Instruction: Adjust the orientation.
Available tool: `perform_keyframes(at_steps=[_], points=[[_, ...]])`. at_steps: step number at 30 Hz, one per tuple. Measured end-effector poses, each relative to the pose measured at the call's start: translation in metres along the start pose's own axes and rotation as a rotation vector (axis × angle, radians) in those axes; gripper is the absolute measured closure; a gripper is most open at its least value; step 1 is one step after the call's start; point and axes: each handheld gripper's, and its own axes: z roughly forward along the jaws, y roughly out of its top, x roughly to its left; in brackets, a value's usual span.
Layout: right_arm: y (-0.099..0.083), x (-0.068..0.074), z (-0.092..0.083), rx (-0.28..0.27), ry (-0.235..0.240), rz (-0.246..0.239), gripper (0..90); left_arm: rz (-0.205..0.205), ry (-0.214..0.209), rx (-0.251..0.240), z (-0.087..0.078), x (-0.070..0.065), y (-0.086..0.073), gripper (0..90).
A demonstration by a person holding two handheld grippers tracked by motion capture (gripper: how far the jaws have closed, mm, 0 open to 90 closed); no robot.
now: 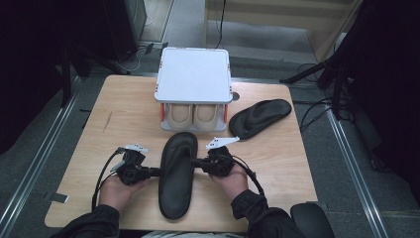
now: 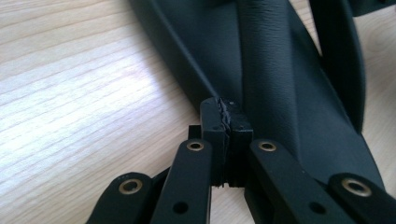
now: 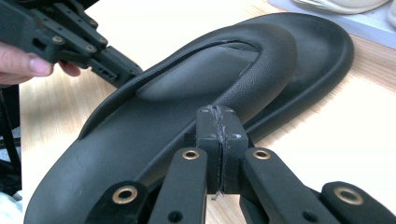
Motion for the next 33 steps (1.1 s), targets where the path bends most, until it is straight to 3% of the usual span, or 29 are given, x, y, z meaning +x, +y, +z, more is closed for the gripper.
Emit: perform_keyframes(at_steps=[6,9,18,25,30,33], points=[[0.004,-0.004,-0.008,-0.003,-0.010,-0.006,90.0,-0.006,-0.016,-0.029,-0.009,0.005,0.001,83.2],[0.008,-0.009,-0.023,-0.020,-0.030,-0.012,90.0,0.004,-0.020,-0.058,-0.016,0.004,0.002,80.4],[0.016,-0.034,-0.058,-0.040,-0.094,-0.003,90.0,0.004,-0.012,-0.122,-0.033,0.008,0.007,60.3],[0.015,-0.067,-0.085,-0.044,-0.150,0.021,90.0,0.007,-0.008,-0.145,-0.039,0.014,0.009,50.2],[0.009,-0.093,-0.105,-0.093,-0.163,0.116,90.0,0.007,-0.010,-0.143,-0.039,0.017,0.011,43.8],[0.011,-0.100,-0.114,-0.092,-0.221,0.093,90.0,0.011,-0.016,-0.145,-0.038,0.019,0.014,42.8]])
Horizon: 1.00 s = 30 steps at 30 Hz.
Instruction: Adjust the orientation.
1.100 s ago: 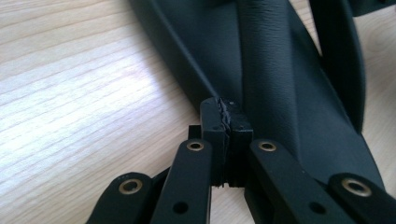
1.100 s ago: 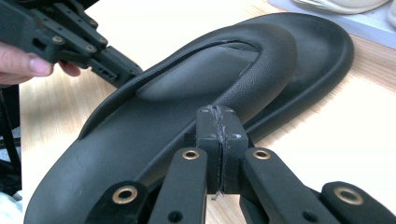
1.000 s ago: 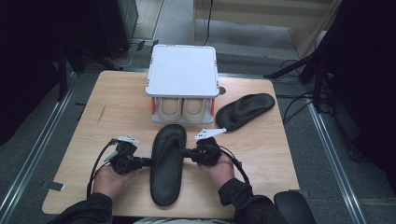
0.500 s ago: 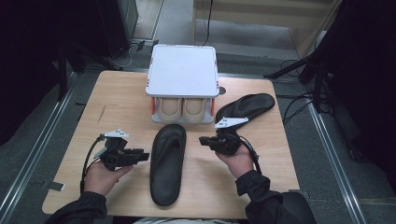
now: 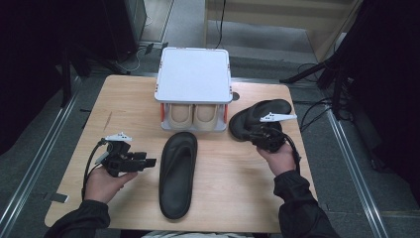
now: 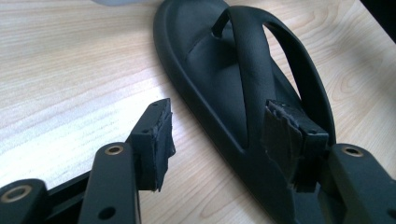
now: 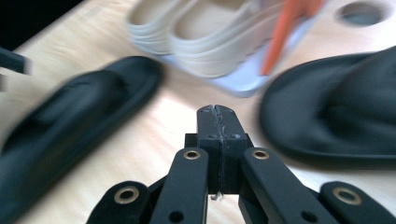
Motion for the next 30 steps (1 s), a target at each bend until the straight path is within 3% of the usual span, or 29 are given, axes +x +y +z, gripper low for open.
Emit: perform_keyframes(at_steps=[5,9,13,21,30], points=[[0.002,-0.017,-0.005,-0.020,-0.037,0.031,90.0,0.013,-0.007,0.020,0.004,0.001,0.003,41.4],[0.005,-0.029,-0.006,-0.007,-0.088,0.026,90.0,0.013,-0.004,0.013,0.004,0.004,0.005,40.3],[0.008,-0.046,-0.011,-0.020,-0.098,0.081,90.0,0.001,0.003,0.006,0.005,0.008,0.008,39.7],[0.011,-0.067,-0.016,-0.012,-0.178,0.081,90.0,0.011,-0.002,0.014,0.009,0.010,0.013,39.7],[0.015,-0.100,-0.014,-0.023,-0.227,0.118,90.0,0.026,-0.005,0.028,0.012,0.009,0.015,39.7]])
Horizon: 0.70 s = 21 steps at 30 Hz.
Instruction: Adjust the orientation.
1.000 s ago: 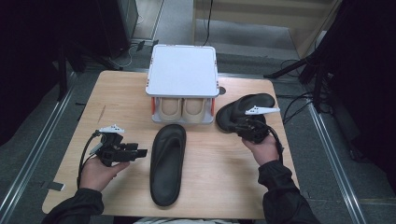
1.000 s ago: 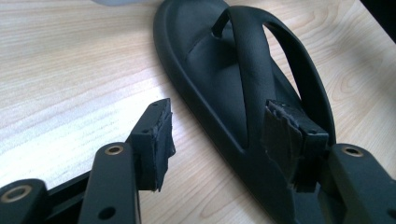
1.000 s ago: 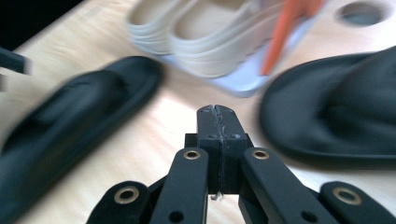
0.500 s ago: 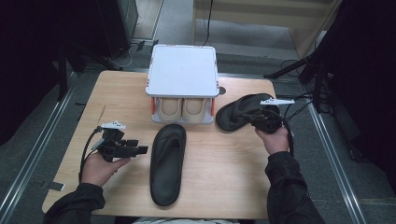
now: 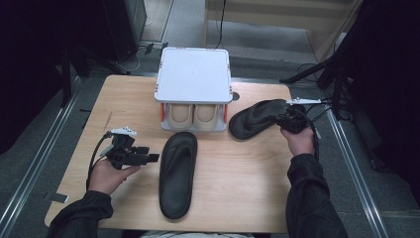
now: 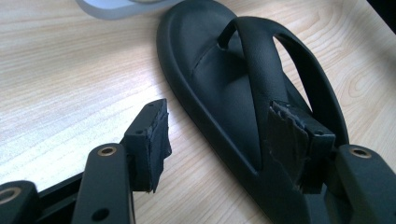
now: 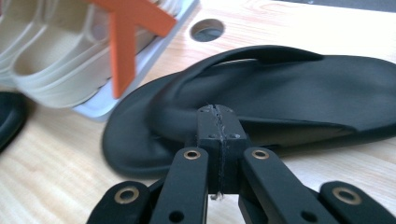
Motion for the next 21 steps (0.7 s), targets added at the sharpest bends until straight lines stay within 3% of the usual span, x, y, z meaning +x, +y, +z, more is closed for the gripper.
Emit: perform_keyframes(at_steps=[7,9,21], points=[[0.001,-0.023,0.013,0.014,-0.040,0.032,90.0,0.001,0.001,-0.001,-0.001,0.000,-0.002,39.7],[0.003,-0.027,0.015,0.038,-0.052,0.028,90.0,-0.003,0.004,-0.003,-0.002,-0.001,-0.003,39.7],[0.009,-0.048,0.027,0.041,-0.089,0.053,90.0,-0.012,0.010,-0.005,-0.006,0.001,-0.009,39.8]])
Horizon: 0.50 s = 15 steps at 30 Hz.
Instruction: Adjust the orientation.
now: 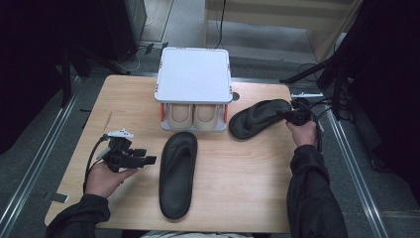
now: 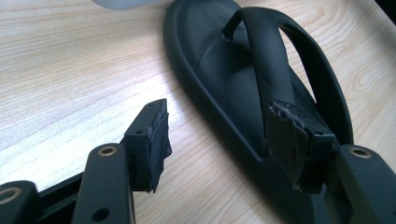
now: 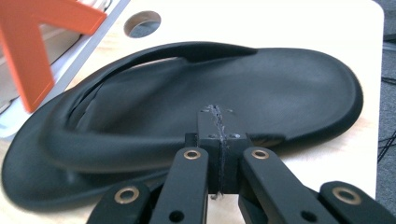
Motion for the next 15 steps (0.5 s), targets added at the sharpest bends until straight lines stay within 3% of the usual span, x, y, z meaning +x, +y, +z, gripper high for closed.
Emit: perform_keyframes(at_steps=[9,15], points=[[0.006,-0.013,0.023,0.033,-0.035,0.006,90.0,-0.007,0.020,-0.012,-0.005,-0.001,-0.006,39.9],[0.006,-0.011,0.024,0.057,-0.043,-0.004,90.0,-0.016,0.028,-0.020,-0.009,-0.001,-0.009,40.0]])
